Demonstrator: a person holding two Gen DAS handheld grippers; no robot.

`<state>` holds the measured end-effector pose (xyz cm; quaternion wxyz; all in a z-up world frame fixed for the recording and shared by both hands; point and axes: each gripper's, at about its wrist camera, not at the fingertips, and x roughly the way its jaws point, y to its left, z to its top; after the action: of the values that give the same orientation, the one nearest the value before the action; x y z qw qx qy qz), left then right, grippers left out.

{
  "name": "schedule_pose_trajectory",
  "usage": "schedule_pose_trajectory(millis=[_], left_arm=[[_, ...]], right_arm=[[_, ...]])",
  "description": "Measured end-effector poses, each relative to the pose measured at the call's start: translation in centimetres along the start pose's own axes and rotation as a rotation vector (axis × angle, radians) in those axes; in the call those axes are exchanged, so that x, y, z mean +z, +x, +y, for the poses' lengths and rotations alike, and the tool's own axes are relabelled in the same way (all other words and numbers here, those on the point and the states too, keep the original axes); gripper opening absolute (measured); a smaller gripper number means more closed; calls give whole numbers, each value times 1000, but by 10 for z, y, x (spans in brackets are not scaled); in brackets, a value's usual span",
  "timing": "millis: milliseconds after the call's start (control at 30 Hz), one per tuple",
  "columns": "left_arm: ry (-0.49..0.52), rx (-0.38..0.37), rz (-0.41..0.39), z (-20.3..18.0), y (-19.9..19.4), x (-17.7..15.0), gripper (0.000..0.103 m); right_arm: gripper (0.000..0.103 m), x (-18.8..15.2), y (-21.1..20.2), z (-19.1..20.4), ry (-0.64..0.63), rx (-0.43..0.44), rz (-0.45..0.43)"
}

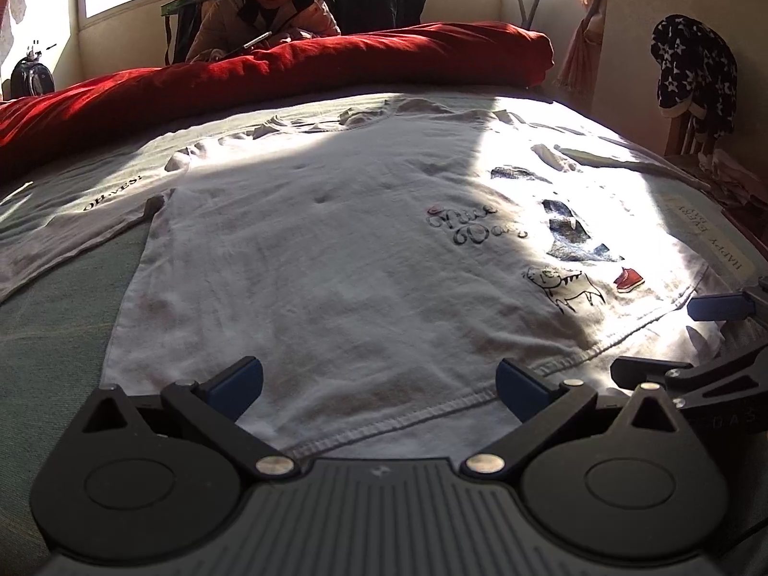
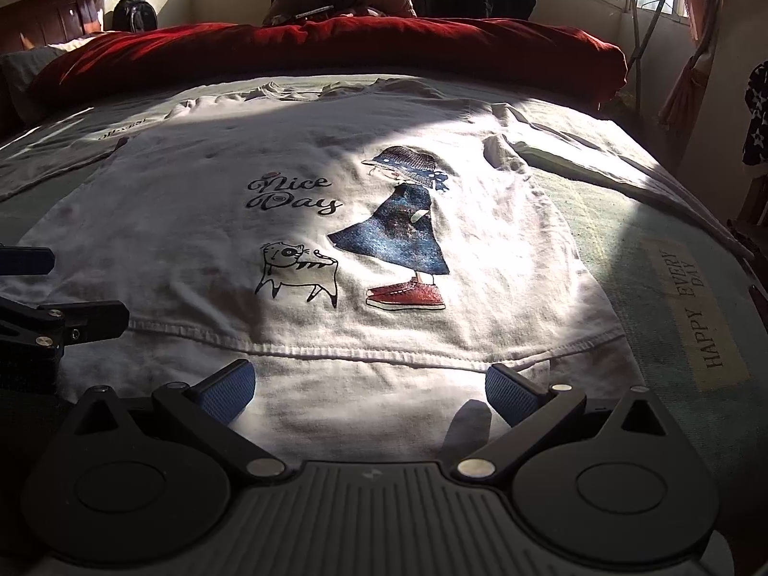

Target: Fold clothes

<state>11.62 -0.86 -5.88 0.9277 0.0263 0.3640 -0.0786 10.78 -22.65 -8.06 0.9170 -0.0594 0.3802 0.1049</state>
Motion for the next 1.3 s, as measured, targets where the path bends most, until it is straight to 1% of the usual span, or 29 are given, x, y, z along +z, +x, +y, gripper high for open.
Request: schedule_pose_trajectory(millis=[167, 367, 467, 533, 700, 800, 900, 1000, 1100, 1133, 1167, 1267, 1300], left_arm=[[-14, -11, 37, 1, 6, -13, 103], [-28, -24, 9, 6, -2, -10, 103], [-48, 1, 27, 9, 3, -8, 103], [-58, -9, 35, 9, 5, -12, 103], [-33, -2, 11, 6, 0, -20, 103], [-36, -11, 4, 7, -4, -12, 103], [-12, -9, -21, 5, -5, 0, 103], [-3, -5, -9, 3, 1, 3, 103], [-23, -24, 21, 4, 6, -13, 103], [-26, -29, 21, 5, 5, -19, 103], [-23, -34, 2, 5, 0, -24, 103], [-19, -58, 5, 10, -10, -23, 103], [-26, -51, -7, 14, -12, -18, 103]], right_arm=[[103, 1, -1, 0, 6, -1, -6], [103, 1, 0, 1, 3, 2, -4], [103, 0, 0, 0, 11, 3, -7], [103, 0, -1, -1, 17, 2, -8], [103, 0, 1, -2, 15, -9, -2], [103, 1, -1, -1, -3, -33, -9], [103, 3, -3, -3, 4, -40, -16], [103, 4, -5, -3, 11, -36, -21], [103, 4, -4, -2, 3, -38, -19], [103, 4, -4, -2, 2, -38, -17], [103, 4, -4, -2, 3, -38, -14], [103, 4, -6, 1, -1, -38, -15], [103, 5, -7, 2, -4, -38, -18]])
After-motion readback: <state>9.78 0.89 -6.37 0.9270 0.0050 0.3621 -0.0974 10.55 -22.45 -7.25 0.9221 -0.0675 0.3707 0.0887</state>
